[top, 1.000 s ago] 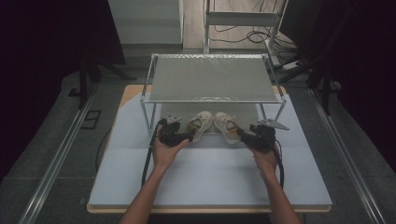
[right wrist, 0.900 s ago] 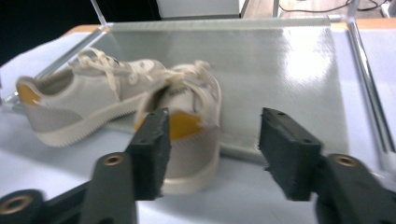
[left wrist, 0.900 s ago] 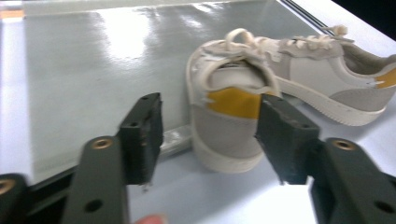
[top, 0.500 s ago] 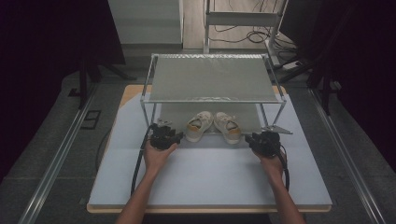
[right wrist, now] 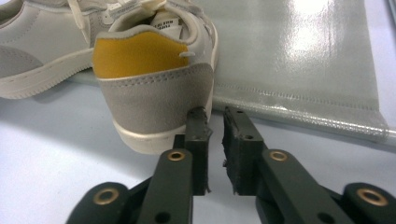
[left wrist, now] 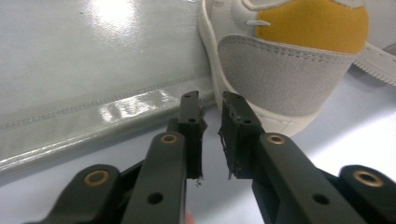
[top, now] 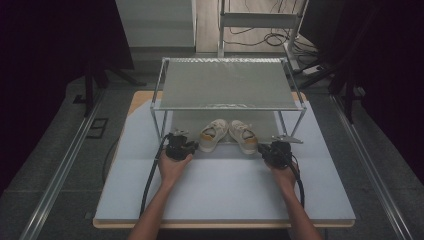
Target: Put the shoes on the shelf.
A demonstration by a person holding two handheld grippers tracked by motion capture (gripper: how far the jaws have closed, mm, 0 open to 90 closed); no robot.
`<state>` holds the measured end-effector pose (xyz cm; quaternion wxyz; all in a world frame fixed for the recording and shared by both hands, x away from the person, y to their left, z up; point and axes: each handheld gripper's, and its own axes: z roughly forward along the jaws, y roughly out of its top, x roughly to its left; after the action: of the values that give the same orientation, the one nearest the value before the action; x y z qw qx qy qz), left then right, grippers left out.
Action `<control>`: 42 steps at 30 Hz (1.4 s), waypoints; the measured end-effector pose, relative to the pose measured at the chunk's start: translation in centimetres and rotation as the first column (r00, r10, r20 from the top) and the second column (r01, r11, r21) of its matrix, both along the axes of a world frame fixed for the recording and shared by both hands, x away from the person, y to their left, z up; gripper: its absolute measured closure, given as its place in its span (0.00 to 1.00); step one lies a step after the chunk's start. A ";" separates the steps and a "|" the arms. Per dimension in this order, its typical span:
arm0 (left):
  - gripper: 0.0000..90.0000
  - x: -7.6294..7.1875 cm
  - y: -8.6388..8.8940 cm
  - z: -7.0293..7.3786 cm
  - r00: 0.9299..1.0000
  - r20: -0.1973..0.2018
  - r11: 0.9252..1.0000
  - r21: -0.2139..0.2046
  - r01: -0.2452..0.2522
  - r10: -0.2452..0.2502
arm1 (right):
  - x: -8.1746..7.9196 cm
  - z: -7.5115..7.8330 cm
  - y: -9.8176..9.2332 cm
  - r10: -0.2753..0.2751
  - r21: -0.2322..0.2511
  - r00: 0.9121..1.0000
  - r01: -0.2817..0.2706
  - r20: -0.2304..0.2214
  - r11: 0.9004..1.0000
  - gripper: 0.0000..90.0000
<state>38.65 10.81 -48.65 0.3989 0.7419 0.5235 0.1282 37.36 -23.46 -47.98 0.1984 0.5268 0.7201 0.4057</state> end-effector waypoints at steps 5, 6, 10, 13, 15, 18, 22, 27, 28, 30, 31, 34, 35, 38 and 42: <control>0.90 0.1 -0.2 0.1 1.000 -0.004 1.000 -0.013 0.008 -0.008 | 0.0 0.1 0.3 0.006 -0.006 1.000 -0.006 0.004 1.000 0.96; 0.90 0.1 -0.3 0.2 1.000 -0.003 1.000 -0.014 0.016 -0.016 | 0.0 0.1 0.3 0.009 -0.007 1.000 -0.009 0.002 1.000 0.96; 0.90 -0.1 -1.0 0.4 0.999 0.005 0.999 -0.020 0.035 -0.035 | -0.1 0.0 0.8 0.014 0.000 1.000 -0.014 0.009 1.000 0.98; 0.90 -0.1 -1.6 0.5 0.999 0.004 0.999 -0.023 0.049 -0.049 | -0.1 0.1 1.4 0.015 0.000 1.000 -0.015 0.021 1.000 1.00; 0.90 0.0 -2.0 0.6 0.999 0.004 0.998 -0.030 0.054 -0.054 | 0.0 0.1 1.8 0.022 0.005 1.000 -0.022 0.016 1.000 1.00; 0.90 0.0 -2.6 0.7 0.998 0.004 0.997 -0.034 0.063 -0.063 | 0.1 0.2 2.4 0.034 0.006 0.999 -0.035 0.023 0.999 1.00; 0.92 0.0 -3.4 0.7 0.997 0.001 0.996 -0.042 0.080 -0.080 | 0.1 0.3 3.1 0.047 0.010 0.999 -0.047 0.027 0.999 1.00; 0.93 0.0 -4.4 0.8 0.995 0.005 0.995 -0.034 0.099 -0.099 | 0.2 0.2 3.8 0.056 0.012 0.998 -0.056 0.030 0.998 1.00; 0.93 0.0 -4.3 0.8 0.995 0.004 0.994 -0.035 0.100 -0.100 | 0.2 0.2 3.8 0.054 0.009 0.998 -0.055 0.032 0.998 1.00; 0.92 -0.1 -4.1 0.7 0.995 0.002 0.994 -0.049 0.101 -0.101 | 0.2 0.2 3.7 0.058 0.017 0.998 -0.058 0.029 0.998 1.00; 0.91 -0.2 -4.0 0.7 0.994 0.004 0.993 -0.053 0.105 -0.105 | 0.2 0.1 3.6 0.059 0.020 0.998 -0.059 0.028 0.998 1.00; 0.91 -0.9 -3.9 1.0 0.993 0.017 0.991 -0.055 0.120 -0.120 | -0.3 0.1 3.6 0.077 0.018 0.997 -0.077 0.027 0.997 1.00; 0.91 -1.1 -4.0 1.1 0.992 0.020 0.990 -0.053 0.128 -0.127 | -0.5 0.1 3.5 0.081 0.017 0.996 -0.082 0.028 0.997 1.00; 0.91 -1.7 -4.3 1.4 0.989 0.035 0.988 -0.049 0.144 -0.142 | -1.0 0.3 3.6 0.100 0.027 0.994 -0.101 0.034 0.995 1.00; 0.91 -1.9 -4.8 1.6 0.988 0.032 0.987 -0.046 0.155 -0.153 | -1.3 0.2 4.2 0.125 0.030 0.992 -0.126 0.035 0.992 1.00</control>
<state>36.79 5.98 -47.08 0.4330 0.7684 0.4617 0.0949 36.02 -19.23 -47.73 0.1759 0.4766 0.7419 0.4376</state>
